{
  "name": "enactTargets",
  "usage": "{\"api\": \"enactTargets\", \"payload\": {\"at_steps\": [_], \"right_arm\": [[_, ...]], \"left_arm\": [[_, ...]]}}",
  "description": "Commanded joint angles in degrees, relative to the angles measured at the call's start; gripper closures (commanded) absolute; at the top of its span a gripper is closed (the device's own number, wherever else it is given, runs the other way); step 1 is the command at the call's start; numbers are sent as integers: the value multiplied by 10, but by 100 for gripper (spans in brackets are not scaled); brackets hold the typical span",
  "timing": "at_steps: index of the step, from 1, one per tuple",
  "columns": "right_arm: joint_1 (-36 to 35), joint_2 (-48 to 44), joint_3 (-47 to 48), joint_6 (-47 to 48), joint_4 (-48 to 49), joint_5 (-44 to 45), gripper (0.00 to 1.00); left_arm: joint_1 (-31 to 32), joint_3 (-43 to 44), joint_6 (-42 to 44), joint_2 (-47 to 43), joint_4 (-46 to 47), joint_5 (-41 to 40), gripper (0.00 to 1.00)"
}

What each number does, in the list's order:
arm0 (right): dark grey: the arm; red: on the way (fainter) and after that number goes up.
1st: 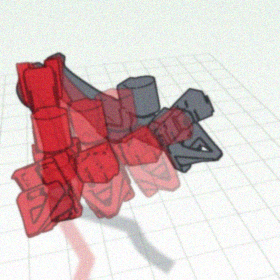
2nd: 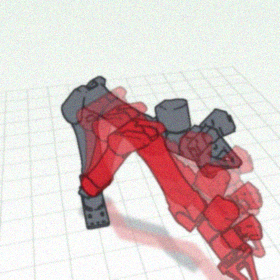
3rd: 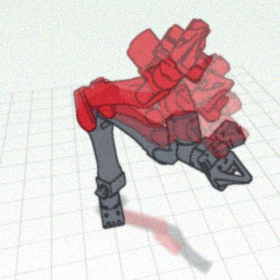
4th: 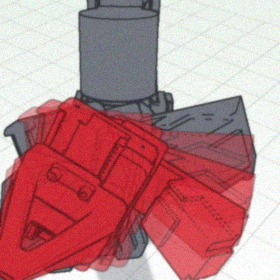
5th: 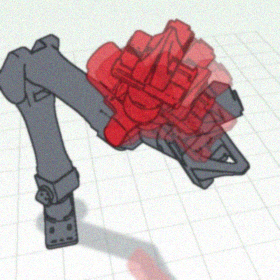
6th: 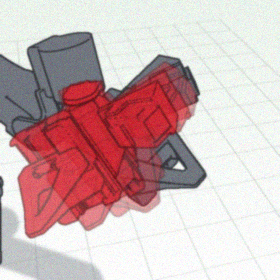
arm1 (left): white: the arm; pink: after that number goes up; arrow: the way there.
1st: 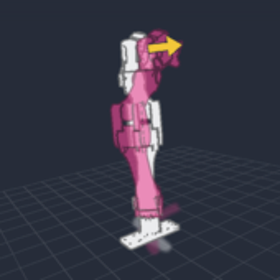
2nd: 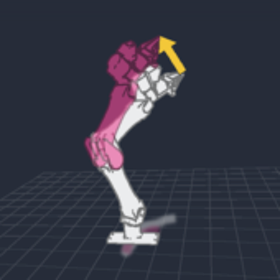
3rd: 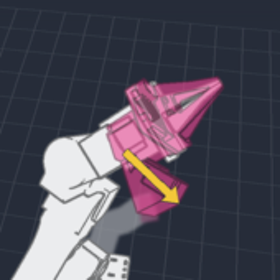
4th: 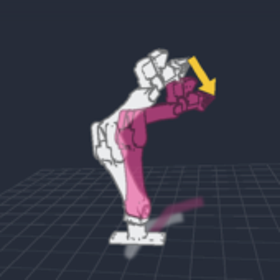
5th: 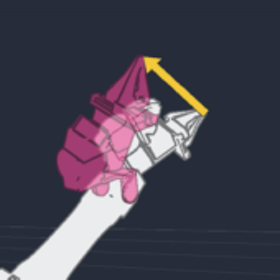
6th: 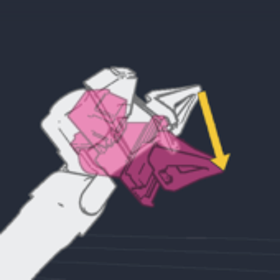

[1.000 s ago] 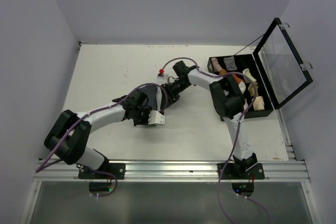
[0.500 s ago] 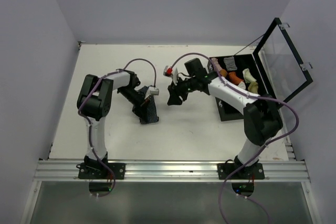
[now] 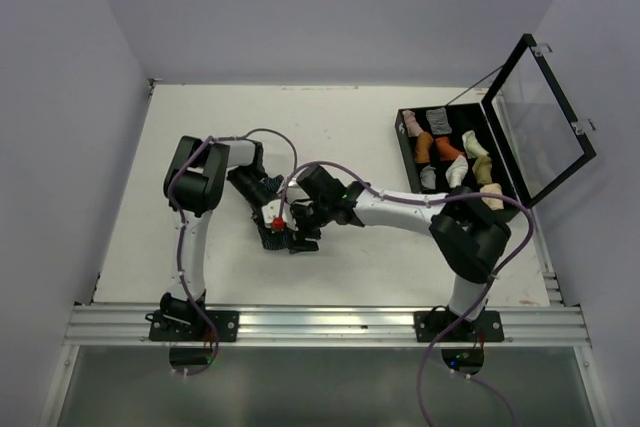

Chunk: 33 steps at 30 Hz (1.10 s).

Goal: Roll the underwear

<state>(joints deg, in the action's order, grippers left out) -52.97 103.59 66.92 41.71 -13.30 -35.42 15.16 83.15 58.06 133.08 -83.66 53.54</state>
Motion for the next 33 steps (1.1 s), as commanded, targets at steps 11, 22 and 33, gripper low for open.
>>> {"api": "enactTargets", "payload": {"at_steps": [11,22,33], "right_arm": [[-8,123,24,50,39,31,62],[-7,119,51,7,-80,37,100],[39,212,189,-167,-218,-89,100]], "left_arm": [[3,-14,21,-8,138,-101,93],[-52,20,14,-145,147,-62,77],[-264,50,-116,-421,350,-42,28]]}}
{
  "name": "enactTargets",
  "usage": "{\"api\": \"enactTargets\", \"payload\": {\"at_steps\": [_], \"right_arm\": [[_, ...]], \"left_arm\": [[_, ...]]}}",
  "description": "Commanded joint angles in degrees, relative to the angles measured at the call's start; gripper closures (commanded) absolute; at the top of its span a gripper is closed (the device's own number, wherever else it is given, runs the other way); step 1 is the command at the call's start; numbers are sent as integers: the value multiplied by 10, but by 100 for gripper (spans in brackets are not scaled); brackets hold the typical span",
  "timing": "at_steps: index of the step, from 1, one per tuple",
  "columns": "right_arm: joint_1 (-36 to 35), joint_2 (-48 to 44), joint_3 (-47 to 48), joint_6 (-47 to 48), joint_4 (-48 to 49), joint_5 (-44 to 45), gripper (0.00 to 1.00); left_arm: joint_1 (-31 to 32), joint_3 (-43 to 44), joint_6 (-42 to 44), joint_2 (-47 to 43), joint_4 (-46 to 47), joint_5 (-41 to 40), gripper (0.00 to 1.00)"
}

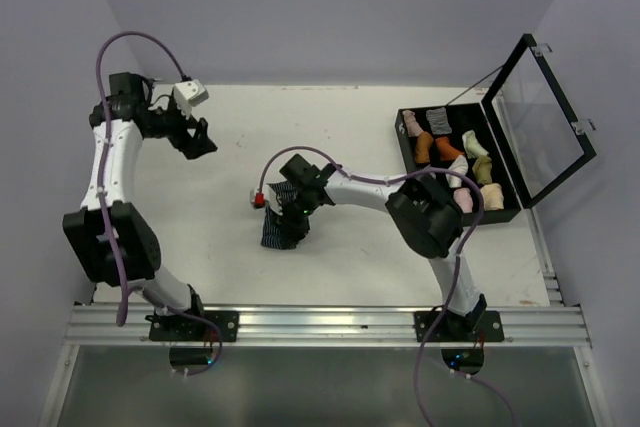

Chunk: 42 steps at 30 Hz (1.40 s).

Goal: Roll the underwear

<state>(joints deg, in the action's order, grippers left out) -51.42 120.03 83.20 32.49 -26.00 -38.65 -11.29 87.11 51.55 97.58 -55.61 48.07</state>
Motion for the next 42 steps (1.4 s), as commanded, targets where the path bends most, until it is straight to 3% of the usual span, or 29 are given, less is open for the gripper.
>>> {"api": "enactTargets", "payload": {"at_steps": [1,3,4,5,7,9,10,13,16,17,22,26,35,42], "right_arm": [[32,62,55,-92,-112,-71,100],[54,107,82,-109,-127,-117,100],[61,119,102,-132,-129,-132,100],[68,132,111,-144,-129,-141,100],[83,170,145,-153,-146,-167,100],[93,198,165,-154,-151,-181,100],[96,206,171,-155,-153,-184,100],[102,237,196,-146,-175,-190,100],[105,268,216,-143,-192,-187,100],[106,275,223,-143,-199,-186,100],[109,322,262,-172,-229,-187,100],[112,333,255,-204,-212,-207,100],[121,354,260,-229,-213,-223,100],[121,357,260,-225,-219,-225,100]], "left_arm": [[-6,10,-100,-80,82,19,13],[-17,1,-231,-113,194,-31,0],[-17,3,-367,-125,233,-108,0],[-18,25,-380,-126,248,-115,0],[-29,46,-350,-125,245,-65,0],[-31,75,-218,-124,157,-9,0],[-28,69,-191,-147,136,-12,0],[15,-91,-74,-233,129,-76,0],[127,-226,33,-299,99,-166,7],[186,-255,36,-310,102,-178,9],[310,-390,-16,-358,178,-220,17],[411,-447,-39,-350,245,-270,29],[453,-498,14,-279,338,-327,39],[463,-517,27,-221,390,-351,39]]}}
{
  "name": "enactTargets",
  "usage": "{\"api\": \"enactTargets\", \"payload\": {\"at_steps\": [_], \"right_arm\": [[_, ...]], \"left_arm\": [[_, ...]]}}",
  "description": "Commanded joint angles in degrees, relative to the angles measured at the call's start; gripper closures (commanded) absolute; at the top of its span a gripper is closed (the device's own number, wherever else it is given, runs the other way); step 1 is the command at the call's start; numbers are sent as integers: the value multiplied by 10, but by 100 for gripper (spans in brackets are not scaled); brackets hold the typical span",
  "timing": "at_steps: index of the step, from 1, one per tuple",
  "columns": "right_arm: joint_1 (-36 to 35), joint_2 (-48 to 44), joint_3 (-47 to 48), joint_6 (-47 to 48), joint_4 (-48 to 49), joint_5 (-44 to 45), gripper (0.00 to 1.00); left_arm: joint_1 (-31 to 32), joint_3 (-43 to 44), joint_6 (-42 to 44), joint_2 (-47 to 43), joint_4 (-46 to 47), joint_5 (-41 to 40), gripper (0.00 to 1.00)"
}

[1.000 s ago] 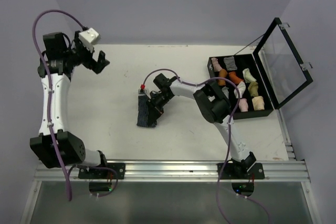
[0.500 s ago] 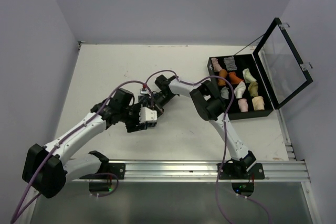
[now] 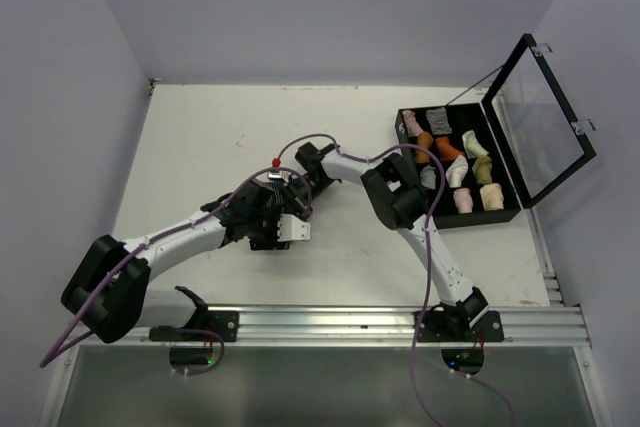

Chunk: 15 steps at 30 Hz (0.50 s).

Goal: Roll the underwear

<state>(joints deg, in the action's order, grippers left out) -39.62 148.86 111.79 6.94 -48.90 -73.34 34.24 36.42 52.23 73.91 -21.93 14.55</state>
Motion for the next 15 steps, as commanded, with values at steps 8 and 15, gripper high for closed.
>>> {"api": "enactTargets", "payload": {"at_steps": [8,15], "right_arm": [[9,64,-30,18,21,126,100],[31,14,-12,4,15,165,61]], "left_arm": [[32,-47,24,27,51,-22,61],[39,-33,20,67,-27,3,100]]}}
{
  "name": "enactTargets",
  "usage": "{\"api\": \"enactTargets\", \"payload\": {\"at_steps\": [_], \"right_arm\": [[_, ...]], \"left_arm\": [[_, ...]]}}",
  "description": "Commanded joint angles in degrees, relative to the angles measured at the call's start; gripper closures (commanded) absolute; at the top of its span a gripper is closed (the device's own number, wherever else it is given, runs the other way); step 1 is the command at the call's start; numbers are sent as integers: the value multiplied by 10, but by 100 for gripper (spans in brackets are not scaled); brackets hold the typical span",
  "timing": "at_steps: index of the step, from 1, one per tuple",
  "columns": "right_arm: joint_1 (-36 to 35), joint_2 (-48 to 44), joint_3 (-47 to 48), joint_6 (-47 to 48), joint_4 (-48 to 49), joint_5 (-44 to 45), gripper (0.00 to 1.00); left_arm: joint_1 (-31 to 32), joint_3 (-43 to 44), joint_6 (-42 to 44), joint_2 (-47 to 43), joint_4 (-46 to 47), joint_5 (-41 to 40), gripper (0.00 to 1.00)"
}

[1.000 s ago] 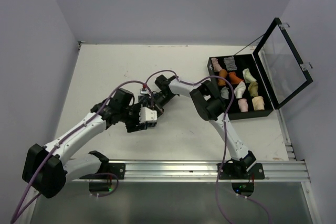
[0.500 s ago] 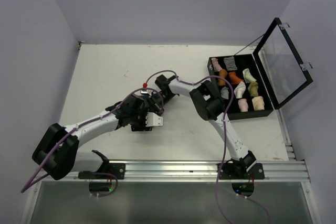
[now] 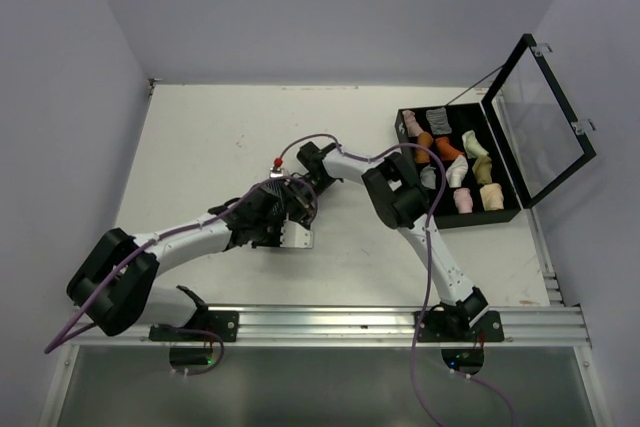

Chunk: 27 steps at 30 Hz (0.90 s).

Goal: Roll the underwear

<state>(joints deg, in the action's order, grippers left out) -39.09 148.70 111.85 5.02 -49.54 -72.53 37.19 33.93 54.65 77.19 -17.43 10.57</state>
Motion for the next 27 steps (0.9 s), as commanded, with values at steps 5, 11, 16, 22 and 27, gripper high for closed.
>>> {"api": "enactTargets", "payload": {"at_steps": [5,11,16,22,27], "right_arm": [[92,-46,15,39,13,187,42],[180,-138,37,90,-8,249,24],[243,-275,15,146,1,327,2],[251,-495,-173,214,88,380,1],[196,-639,-300,283,158,454,1]], "left_arm": [[9,11,-9,63,-141,76,100],[2,38,-17,110,-187,107,100],[-35,89,-15,175,-239,149,100],[-101,205,-10,292,-307,203,100],[-136,303,-37,395,-349,234,100]]}}
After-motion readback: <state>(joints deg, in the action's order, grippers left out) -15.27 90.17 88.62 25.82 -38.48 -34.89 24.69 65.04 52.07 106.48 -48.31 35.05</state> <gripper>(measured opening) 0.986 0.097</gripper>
